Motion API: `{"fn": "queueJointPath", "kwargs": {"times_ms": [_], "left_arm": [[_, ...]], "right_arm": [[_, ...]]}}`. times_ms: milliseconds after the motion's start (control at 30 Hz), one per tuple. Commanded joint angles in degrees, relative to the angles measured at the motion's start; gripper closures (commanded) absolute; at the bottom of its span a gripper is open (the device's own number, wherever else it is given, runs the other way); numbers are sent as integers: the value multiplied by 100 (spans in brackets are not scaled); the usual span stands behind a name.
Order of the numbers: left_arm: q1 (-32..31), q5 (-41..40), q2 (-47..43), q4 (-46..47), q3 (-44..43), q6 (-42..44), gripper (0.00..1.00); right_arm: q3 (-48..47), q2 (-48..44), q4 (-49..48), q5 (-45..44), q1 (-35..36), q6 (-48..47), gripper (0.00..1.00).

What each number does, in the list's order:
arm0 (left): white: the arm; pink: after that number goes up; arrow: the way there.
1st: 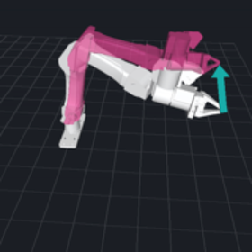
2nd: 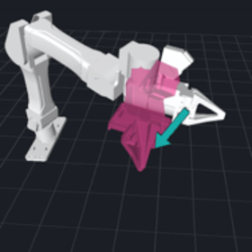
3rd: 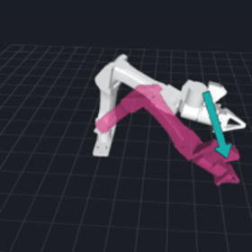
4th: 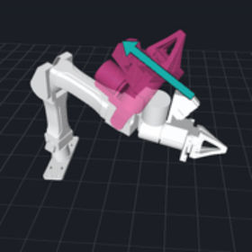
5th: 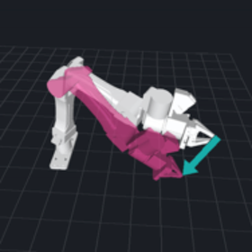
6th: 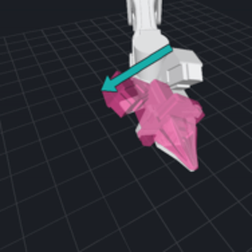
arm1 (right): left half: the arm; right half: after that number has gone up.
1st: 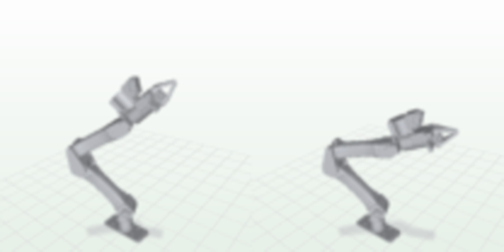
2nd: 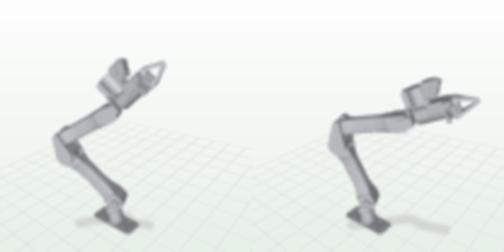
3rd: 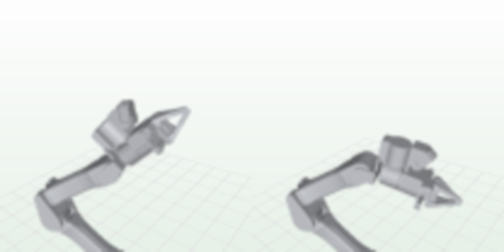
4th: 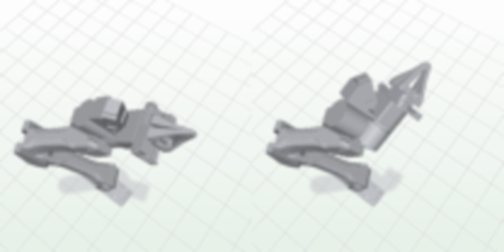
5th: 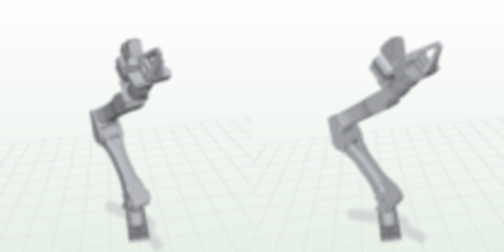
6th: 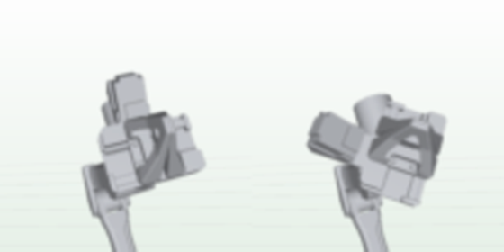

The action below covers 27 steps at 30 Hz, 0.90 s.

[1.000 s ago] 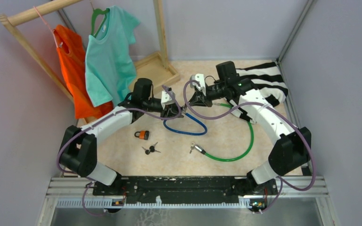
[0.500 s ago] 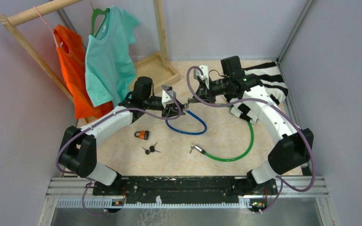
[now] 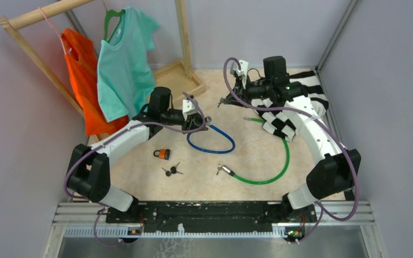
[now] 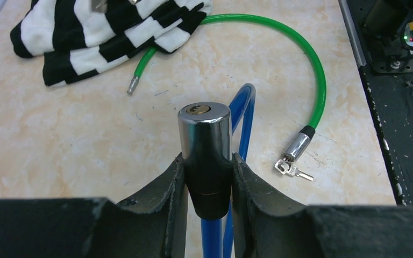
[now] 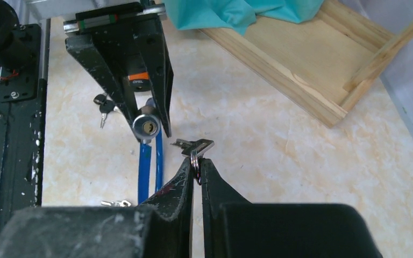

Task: Lock with the key
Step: Lock the lock, then place the lock at the center of the board.

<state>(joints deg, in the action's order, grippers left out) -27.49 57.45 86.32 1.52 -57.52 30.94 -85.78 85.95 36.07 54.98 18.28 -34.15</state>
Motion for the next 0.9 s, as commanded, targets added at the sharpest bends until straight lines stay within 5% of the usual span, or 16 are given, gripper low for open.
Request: {"fn": "queueJointPath", "kwargs": {"times_ms": [0, 300, 733, 867], "left_arm": [[350, -271, -138, 166, -253, -1270, 100], [1324, -117, 3, 1858, -505, -4481, 100], [1338, -320, 1044, 3231, -601, -6732, 100], [1299, -537, 1300, 3105, -667, -6765, 100]], "right_arm": [[288, -517, -977, -307, -19, 943, 100], [1279, -1225, -1937, -1174, -70, 1518, 100], [1594, -1335, -1642, -1165, -79, 1704, 100], [1663, -1353, -1452, -1091, -82, 1641, 100]]}}
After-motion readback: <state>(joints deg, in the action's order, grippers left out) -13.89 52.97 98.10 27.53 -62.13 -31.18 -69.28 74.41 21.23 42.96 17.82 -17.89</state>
